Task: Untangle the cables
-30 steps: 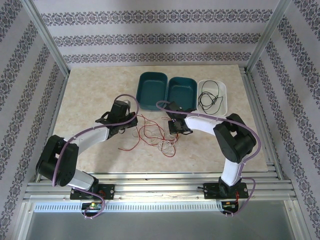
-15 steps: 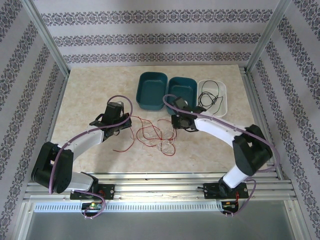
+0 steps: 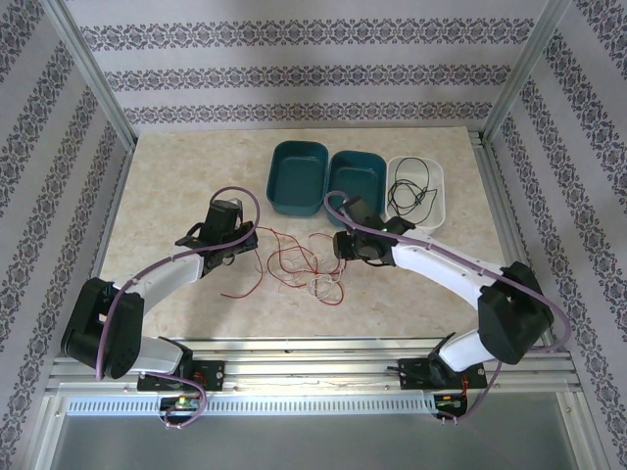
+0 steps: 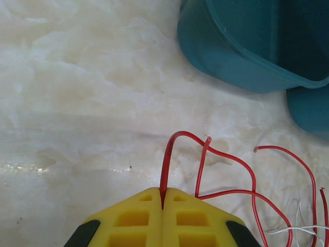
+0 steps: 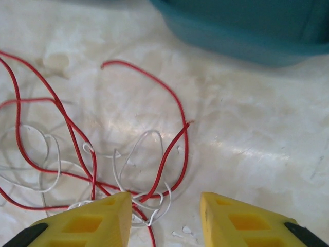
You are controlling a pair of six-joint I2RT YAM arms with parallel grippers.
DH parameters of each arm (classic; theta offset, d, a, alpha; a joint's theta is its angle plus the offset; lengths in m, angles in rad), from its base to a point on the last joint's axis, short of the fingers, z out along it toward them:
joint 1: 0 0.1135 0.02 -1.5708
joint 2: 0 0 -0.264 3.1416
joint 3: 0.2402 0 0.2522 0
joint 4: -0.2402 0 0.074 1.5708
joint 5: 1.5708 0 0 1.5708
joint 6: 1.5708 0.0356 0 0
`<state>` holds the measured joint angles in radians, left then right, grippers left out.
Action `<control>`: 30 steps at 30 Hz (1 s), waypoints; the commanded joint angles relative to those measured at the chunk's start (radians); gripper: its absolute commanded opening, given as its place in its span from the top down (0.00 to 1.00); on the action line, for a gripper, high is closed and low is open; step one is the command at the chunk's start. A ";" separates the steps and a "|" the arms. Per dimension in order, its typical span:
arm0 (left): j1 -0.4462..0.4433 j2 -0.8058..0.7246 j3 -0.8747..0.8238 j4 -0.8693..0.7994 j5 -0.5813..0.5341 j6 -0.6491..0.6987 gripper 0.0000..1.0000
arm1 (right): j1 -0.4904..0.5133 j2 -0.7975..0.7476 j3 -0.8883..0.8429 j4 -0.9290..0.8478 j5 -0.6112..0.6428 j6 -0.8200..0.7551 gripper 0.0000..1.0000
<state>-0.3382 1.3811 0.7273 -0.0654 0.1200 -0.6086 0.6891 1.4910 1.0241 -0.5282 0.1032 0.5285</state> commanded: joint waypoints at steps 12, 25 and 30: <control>0.012 0.021 -0.008 -0.003 0.010 0.007 1.00 | 0.049 0.146 0.063 -0.034 0.009 0.014 0.64; 0.012 0.042 -0.022 0.020 0.014 0.004 1.00 | 0.079 -0.033 0.159 -0.119 0.197 -0.041 1.00; 0.012 0.063 -0.025 0.026 0.012 0.004 1.00 | 0.099 -0.127 0.202 -0.142 0.247 -0.075 1.00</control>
<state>-0.3382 1.4269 0.7158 -0.0605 0.1268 -0.6090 0.7773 1.4143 1.1900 -0.6285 0.2802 0.4889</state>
